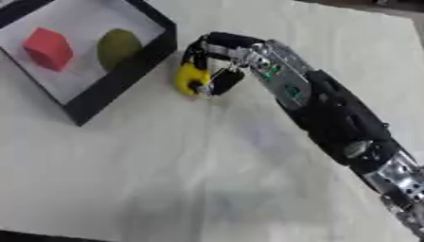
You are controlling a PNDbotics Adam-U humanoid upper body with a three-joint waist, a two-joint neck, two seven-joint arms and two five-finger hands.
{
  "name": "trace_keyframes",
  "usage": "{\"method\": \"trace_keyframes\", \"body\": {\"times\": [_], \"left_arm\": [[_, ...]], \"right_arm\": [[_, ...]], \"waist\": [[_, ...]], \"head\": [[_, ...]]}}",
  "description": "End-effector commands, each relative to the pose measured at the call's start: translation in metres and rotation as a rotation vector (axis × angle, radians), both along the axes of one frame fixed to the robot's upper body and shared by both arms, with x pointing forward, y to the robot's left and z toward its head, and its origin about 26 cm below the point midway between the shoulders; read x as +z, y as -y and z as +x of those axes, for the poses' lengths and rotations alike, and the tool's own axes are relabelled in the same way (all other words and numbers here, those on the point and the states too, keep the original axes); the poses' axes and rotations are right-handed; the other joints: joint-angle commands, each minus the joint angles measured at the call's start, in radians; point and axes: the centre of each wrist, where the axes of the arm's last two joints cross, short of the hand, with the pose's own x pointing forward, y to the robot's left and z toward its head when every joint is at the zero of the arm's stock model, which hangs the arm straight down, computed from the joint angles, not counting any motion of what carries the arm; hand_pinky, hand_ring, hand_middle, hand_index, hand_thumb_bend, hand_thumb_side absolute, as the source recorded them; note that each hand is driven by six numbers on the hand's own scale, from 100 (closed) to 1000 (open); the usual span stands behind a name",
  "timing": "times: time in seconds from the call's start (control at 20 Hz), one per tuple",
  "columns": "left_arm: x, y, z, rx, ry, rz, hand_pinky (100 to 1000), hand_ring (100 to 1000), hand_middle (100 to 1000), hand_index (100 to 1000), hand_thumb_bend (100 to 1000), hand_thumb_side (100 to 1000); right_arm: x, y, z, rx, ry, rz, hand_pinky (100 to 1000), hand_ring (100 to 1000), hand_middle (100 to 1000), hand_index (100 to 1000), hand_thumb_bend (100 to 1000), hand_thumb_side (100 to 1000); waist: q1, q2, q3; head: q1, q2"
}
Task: Pick up objects on the table and place them in the box.
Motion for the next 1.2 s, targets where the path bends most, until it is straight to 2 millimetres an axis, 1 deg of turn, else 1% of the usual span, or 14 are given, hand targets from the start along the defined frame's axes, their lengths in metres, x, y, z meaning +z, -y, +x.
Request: {"method": "trace_keyframes", "body": {"times": [0.05,0.15,0.35,0.65,0.85,1.2], "left_arm": [[0.009,-0.001,-0.004,-0.004,0.031,0.018,970,663,884,755,149,655],[0.009,-0.001,-0.004,-0.002,0.029,0.018,969,663,882,753,150,654],[0.008,-0.002,-0.004,0.0,0.025,0.021,968,664,879,751,150,650],[0.006,-0.003,-0.004,0.003,0.019,0.024,966,665,875,749,153,642],[0.006,-0.004,-0.003,0.006,0.015,0.026,965,667,874,749,155,636],[0.005,-0.005,-0.004,0.011,0.016,0.034,960,670,871,750,162,614]], "right_arm": [[0.005,0.006,-0.001,-0.023,0.022,-0.011,853,531,444,694,128,212],[0.006,0.004,-0.003,-0.019,0.026,0.015,852,505,419,670,100,192],[0.01,0.001,-0.009,0.002,0.028,0.071,854,483,395,646,100,175],[0.024,-0.005,-0.022,0.055,0.042,0.134,858,468,381,632,100,156],[0.037,-0.006,-0.032,0.077,0.081,0.174,861,464,378,630,100,142],[0.071,-0.01,-0.054,0.144,0.188,0.25,864,456,373,629,100,103]], "waist": [[-0.001,-0.001,-0.001],[0.0,-0.003,-0.003],[0.002,-0.011,-0.01],[0.007,-0.029,-0.02],[0.011,-0.042,-0.029],[0.018,-0.065,-0.037]], "head": [[-0.003,-0.005],[-0.002,-0.003],[0.004,-0.001],[0.012,-0.001],[0.018,-0.001],[0.009,-0.001]]}}
